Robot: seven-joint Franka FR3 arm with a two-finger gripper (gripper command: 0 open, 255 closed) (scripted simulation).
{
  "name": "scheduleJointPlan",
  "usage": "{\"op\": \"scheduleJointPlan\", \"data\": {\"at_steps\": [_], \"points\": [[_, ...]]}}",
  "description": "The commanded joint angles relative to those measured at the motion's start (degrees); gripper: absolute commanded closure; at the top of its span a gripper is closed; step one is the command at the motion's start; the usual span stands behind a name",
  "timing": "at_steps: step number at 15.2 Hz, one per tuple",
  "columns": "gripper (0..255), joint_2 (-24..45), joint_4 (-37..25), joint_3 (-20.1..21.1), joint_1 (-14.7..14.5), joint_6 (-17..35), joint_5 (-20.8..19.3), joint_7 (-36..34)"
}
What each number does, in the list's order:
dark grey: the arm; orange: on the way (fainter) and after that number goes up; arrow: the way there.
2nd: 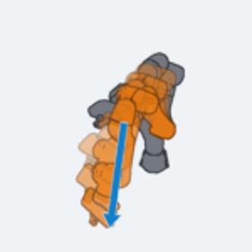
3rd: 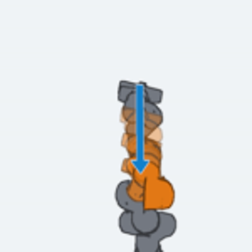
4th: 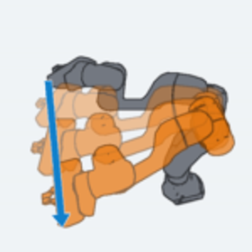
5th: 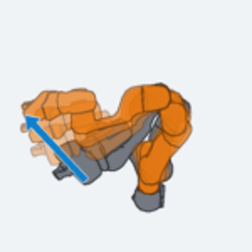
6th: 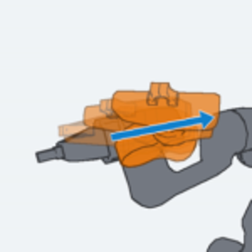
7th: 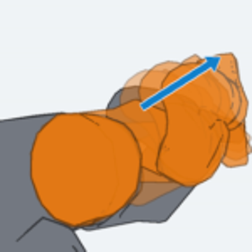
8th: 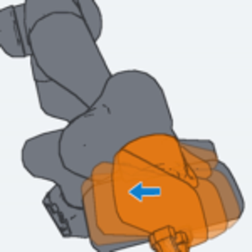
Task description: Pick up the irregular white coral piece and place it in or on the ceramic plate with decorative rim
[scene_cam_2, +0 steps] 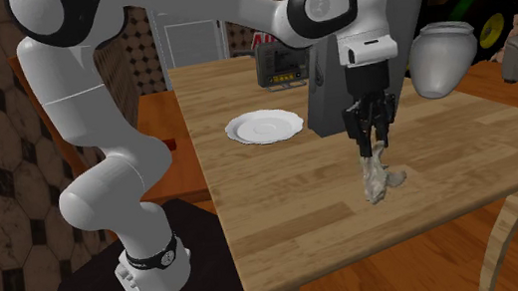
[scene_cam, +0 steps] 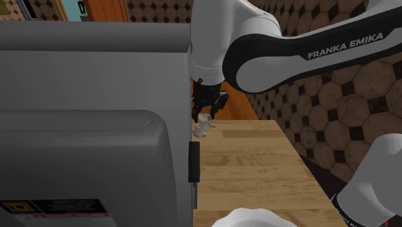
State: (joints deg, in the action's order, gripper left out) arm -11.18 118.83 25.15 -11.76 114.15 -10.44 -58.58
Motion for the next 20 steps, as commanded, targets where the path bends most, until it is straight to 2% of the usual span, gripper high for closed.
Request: {"op": "scheduleJointPlan", "data": {"at_steps": [1, 10, 12, 13, 16, 19, 20], "points": [[255, -0.30, -1.20, -0.07, -0.03, -1.44, 0.25, 0.40], [255, -0.59, -7.78, -0.29, 0.03, -8.13, 0.78, 1.97], [255, -0.46, -7.61, -0.22, 0.01, -7.83, 0.71, 1.81], [0, -0.46, -7.61, -0.22, 0.01, -7.83, 0.71, 1.81], [0, 2.99, -6.89, -5.12, -1.11, -6.10, 13.84, 19.47], [0, 8.35, -8.34, -8.14, -1.61, -9.23, 25.60, 36.03], [0, 9.50, -8.80, -8.42, -1.54, -10.26, 27.54, 38.90]]}}
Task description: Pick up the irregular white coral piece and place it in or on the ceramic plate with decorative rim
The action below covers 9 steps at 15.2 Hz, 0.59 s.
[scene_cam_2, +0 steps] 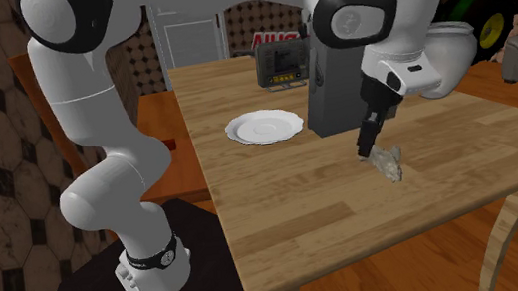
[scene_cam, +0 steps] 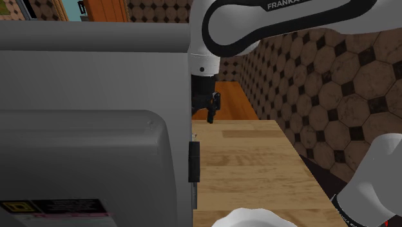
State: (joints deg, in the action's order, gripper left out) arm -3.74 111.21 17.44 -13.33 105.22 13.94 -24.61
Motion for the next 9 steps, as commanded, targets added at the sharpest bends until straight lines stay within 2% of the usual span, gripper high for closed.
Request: {"op": "scheduleJointPlan", "data": {"at_steps": [1, 9], "points": [[0, 2.11, -0.49, -0.50, 0.04, -0.58, 3.22, 4.97], [0, 2.73, 3.71, 0.24, -0.56, 4.38, 3.61, 5.15]]}}
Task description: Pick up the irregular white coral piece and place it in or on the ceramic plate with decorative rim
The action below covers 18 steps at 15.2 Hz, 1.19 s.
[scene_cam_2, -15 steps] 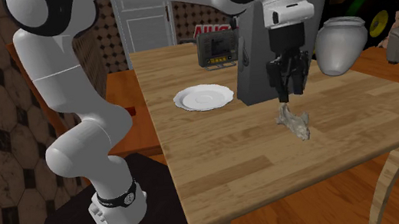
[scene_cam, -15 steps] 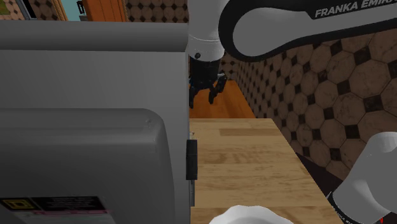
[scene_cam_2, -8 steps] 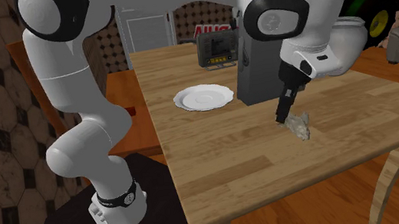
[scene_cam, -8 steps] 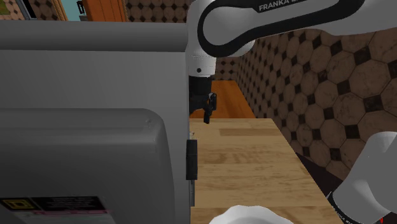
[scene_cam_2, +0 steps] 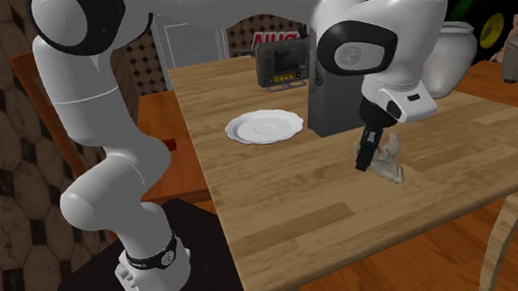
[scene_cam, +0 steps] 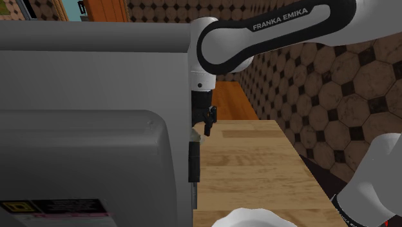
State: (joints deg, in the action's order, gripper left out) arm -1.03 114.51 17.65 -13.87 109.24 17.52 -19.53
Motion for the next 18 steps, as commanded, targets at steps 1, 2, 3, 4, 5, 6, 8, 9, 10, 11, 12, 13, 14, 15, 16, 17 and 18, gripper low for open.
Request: {"op": "scheduleJointPlan", "data": {"at_steps": [1, 2, 3, 4, 5, 6, 8, 9, 10, 11, 12, 13, 14, 15, 16, 17, 18], "points": [[0, 0.03, 0.41, 0.03, -0.03, 0.37, 0.03, 0.06], [0, 0.03, 0.40, 0.03, -0.03, 0.37, 0.03, 0.06], [0, 0.03, 0.40, 0.03, -0.03, 0.37, 0.03, 0.06], [0, 0.03, 0.40, 0.03, -0.03, 0.37, 0.03, 0.06], [0, 0.03, 0.40, 0.03, -0.03, 0.37, 0.03, 0.06], [0, 0.03, 0.40, 0.03, -0.03, 0.37, 0.03, 0.06], [255, 0.03, 0.40, 0.03, -0.03, 0.37, 0.03, 0.06], [255, 0.03, 0.40, 0.03, -0.03, 0.37, 0.03, 0.06], [255, 0.03, 0.40, 0.03, -0.03, 0.37, 0.03, 0.06], [255, 0.03, 0.40, 0.03, -0.03, 0.37, 0.03, 0.06], [255, 0.03, 0.40, 0.03, -0.03, 0.36, 0.03, 0.06], [255, 0.03, 0.40, 0.03, -0.03, 0.36, 0.03, 0.06], [255, 0.03, 0.40, 0.03, -0.03, 0.36, 0.03, 0.06], [255, 0.03, 0.40, 0.03, -0.03, 0.36, 0.03, 0.06], [255, 0.03, 0.40, 0.03, -0.03, 0.37, 0.03, 0.06], [255, -0.17, -0.14, 0.00, 0.00, -0.36, 0.01, -0.09], [255, -0.36, -0.70, -0.03, 0.03, -1.09, -0.01, -0.25]]}}
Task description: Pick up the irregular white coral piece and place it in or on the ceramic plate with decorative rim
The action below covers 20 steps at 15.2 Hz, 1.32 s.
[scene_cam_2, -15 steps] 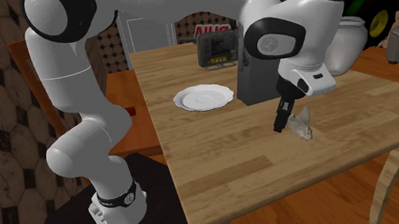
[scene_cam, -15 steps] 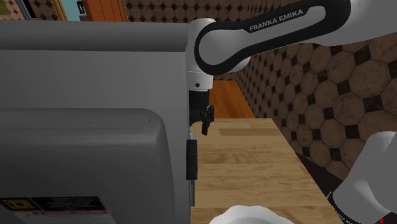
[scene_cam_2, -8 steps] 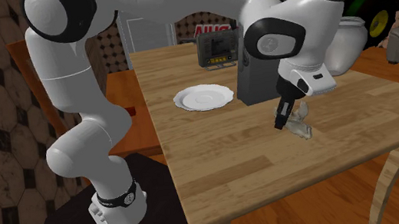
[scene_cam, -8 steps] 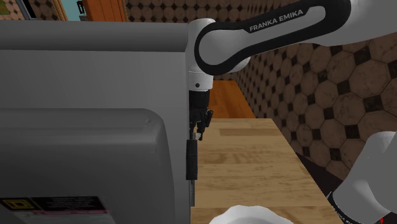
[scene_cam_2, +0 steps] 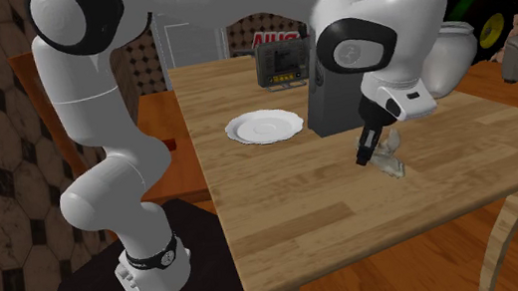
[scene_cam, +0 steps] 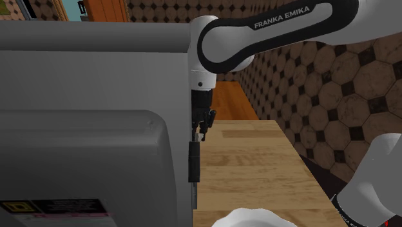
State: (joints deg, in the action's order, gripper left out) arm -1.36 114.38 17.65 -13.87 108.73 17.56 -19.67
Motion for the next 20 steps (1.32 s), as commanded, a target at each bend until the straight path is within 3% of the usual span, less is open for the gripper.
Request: {"op": "scheduleJointPlan", "data": {"at_steps": [1, 16, 20], "points": [[255, -0.20, -1.16, -0.07, 0.06, -1.31, -0.08, -0.27], [255, -1.27, -11.27, -0.48, 0.41, -12.20, -0.53, -2.84], [255, -8.56, -3.93, 0.79, -1.03, -11.24, 2.02, -4.62]]}}
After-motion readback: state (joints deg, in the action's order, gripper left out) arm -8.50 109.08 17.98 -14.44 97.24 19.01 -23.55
